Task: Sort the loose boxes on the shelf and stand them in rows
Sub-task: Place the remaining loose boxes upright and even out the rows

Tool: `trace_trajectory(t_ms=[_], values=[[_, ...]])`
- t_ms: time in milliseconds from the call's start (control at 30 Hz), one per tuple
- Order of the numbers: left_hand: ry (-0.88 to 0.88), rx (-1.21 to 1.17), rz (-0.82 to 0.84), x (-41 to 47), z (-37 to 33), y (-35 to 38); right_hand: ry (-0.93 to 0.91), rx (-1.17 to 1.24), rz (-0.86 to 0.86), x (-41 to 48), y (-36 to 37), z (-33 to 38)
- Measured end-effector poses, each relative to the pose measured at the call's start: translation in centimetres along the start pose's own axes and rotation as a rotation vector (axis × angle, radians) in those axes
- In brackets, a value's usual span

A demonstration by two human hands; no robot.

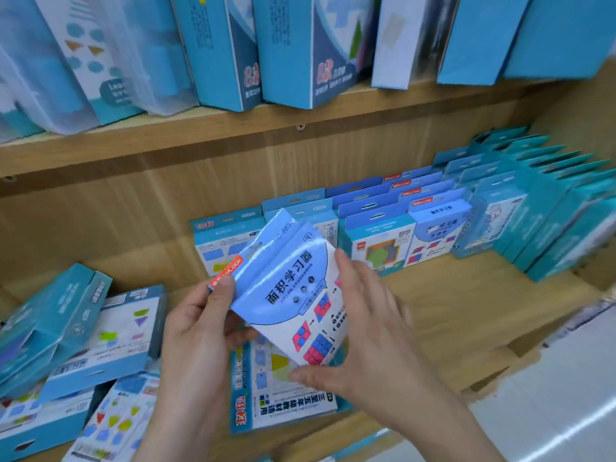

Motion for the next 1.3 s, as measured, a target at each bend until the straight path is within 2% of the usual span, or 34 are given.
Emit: trace_trajectory(t_ms=[133, 200, 267, 333, 467, 567, 733, 967, 1200, 1300], values=[[0.010, -0.008, 0.113, -0.6, 0.7, 1.6, 0.102, 0.033, -0.107, -0.9, -0.4, -1.4], [0.035, -0.017, 0.247, -0.9, 0.9, 2.4, 0.142, 0.102, -0.151, -1.4, -1.0, -2.0], [0.040, 0.095, 0.409, -1.8, 1.2, 4.2, 0.190, 0.143, -0.207, -1.9, -1.5, -2.5], [0.064, 0.286, 0.481, -2.7, 1.8, 6.0, 0.227, 0.139, -0.266, -2.6, -1.9, -3.1], [0.096, 0.543, 0.453, -3.6, 3.7, 8.8, 0.255, 0.147, -0.214, -3.7, -2.8, -5.6], [0.160, 0.737, 0.397, -3.7, 4.2, 11.0, 0.282, 0.260, -0.176, -4.1, -4.2, -9.0], [0.272, 0.860, 0.332, -2.3, 6.6, 16.8, 0.225, 0.456, -0.207, -3.2, -6.0, -16.3], [0.282, 0.725, 0.241, 1.0, 11.7, 24.0, 0.178, 0.538, -0.138, 0.4, -7.8, -24.9], [0.371, 0.814, 0.005, 2.2, 15.1, 24.9, 0.176, 0.591, -0.040, 2.8, -6.7, -28.5], [0.307, 0.806, -0.042, 2.3, 15.8, 25.1, 0.205, 0.580, -0.048, 3.4, -7.1, -29.1]])
Point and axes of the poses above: each hand's wrist, its own x-axis towards the middle knuckle, its own y-axis out of the palm, z = x × y, the point moved 3 cm from there along x, towards the middle knuckle, and after that the axes turned 1 degree about -z, right-handed, at the moved point
